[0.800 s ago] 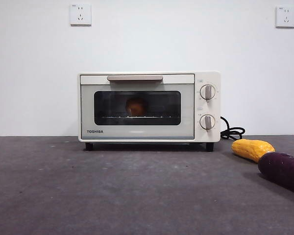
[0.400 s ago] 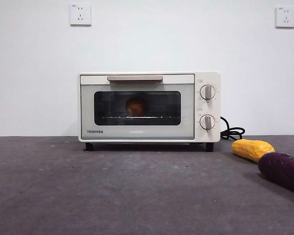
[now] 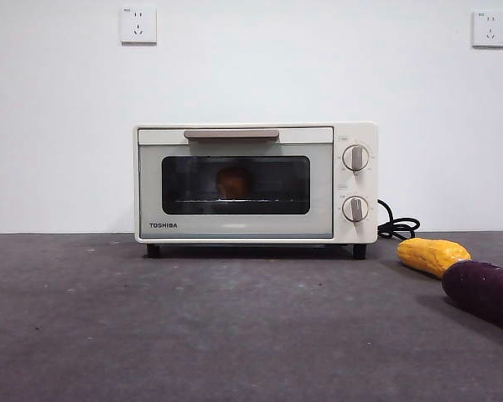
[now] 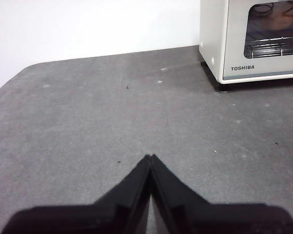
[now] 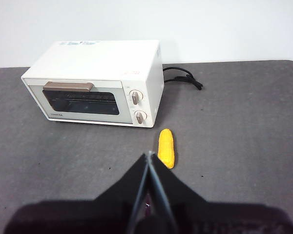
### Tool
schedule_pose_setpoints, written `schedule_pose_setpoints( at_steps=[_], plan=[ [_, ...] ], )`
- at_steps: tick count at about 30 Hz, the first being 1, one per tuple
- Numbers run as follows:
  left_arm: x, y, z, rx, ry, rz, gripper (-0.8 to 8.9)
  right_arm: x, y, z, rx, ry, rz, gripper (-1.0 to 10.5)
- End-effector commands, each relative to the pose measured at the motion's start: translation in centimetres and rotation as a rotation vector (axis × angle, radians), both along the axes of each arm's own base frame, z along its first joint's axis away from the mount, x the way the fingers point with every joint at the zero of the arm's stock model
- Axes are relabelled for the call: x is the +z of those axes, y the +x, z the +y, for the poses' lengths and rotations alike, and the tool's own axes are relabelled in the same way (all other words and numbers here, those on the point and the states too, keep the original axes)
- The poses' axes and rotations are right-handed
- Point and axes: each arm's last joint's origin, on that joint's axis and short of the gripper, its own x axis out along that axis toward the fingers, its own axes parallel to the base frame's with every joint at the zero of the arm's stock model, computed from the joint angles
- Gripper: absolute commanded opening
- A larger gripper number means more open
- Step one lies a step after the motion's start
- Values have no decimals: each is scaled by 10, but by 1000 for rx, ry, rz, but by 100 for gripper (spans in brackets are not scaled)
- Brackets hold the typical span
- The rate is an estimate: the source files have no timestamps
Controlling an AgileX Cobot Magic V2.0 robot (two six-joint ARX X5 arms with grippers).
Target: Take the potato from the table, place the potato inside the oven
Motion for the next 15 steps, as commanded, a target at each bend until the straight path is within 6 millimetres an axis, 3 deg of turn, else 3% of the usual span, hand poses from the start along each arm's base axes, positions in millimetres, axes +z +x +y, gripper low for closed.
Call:
schedule_pose_setpoints(
  at_steps=[1,15],
  plan=[
    [-3,1,0,2,1,2,-4,-3,0,0,-3,-13,19,2],
    [-3,1,0,2,1,8,-4,-3,0,0,-3,-13,19,2]
  ],
)
